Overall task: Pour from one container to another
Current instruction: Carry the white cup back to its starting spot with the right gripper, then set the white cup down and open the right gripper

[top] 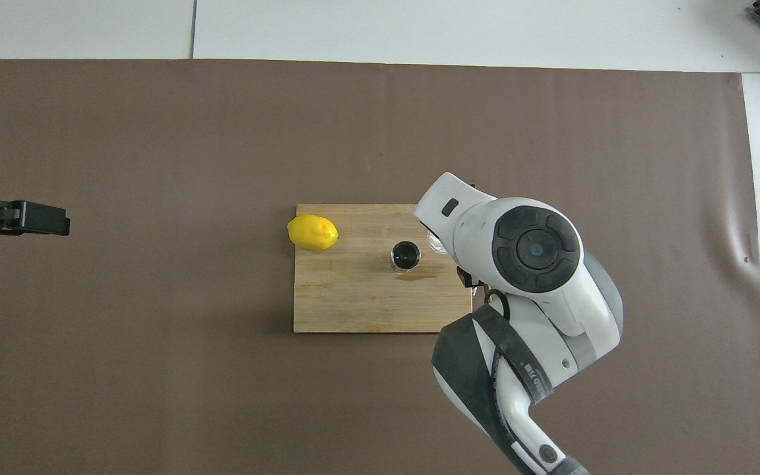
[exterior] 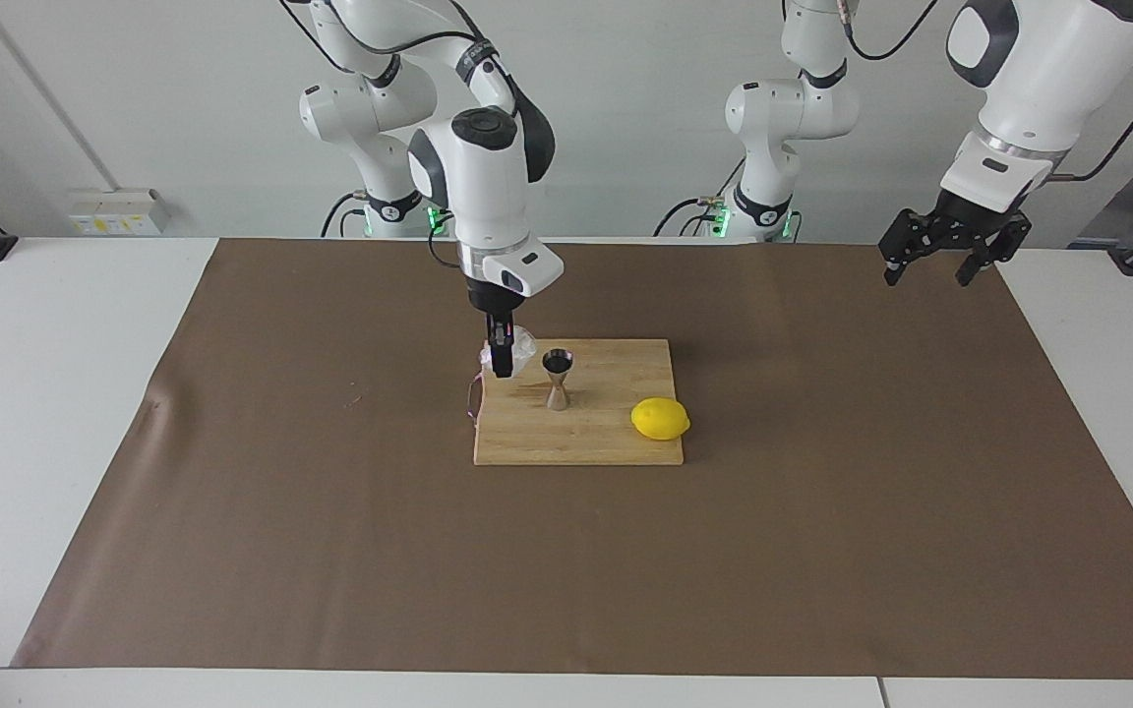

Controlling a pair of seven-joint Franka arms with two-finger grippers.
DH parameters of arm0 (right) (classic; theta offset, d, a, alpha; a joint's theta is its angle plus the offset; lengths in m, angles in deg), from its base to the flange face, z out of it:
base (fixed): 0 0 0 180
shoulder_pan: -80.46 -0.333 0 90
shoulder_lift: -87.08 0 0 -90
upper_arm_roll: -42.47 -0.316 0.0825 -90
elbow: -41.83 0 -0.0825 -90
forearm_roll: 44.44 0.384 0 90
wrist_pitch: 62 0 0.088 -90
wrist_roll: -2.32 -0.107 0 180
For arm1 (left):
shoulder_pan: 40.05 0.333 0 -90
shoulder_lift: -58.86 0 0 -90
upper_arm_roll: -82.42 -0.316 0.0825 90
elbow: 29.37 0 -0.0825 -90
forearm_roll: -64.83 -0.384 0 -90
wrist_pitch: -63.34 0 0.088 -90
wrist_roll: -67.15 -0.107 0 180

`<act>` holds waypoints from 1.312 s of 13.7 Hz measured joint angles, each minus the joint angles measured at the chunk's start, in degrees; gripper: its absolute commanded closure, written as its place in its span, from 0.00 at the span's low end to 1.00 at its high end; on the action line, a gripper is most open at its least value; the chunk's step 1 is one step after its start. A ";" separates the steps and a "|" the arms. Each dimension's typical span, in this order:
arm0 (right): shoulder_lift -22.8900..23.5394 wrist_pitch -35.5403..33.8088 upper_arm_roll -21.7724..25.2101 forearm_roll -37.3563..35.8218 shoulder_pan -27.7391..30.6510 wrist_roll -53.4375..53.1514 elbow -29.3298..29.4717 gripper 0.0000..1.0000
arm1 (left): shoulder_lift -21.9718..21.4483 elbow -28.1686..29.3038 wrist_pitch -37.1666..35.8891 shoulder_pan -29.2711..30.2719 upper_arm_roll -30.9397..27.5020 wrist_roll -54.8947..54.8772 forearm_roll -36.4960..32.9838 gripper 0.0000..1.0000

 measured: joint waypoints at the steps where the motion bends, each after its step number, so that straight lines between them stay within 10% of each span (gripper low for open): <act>1: 0.00 -0.01 0.02 1.99 1.04 1.57 -0.16 1.00 | 0.00 0.00 0.00 0.00 0.01 0.00 0.00 0.00; 18: 1.59 5.36 0.45 34.64 26.66 46.14 -16.87 1.00 | 0.00 0.00 0.00 0.02 0.01 0.00 0.00 0.00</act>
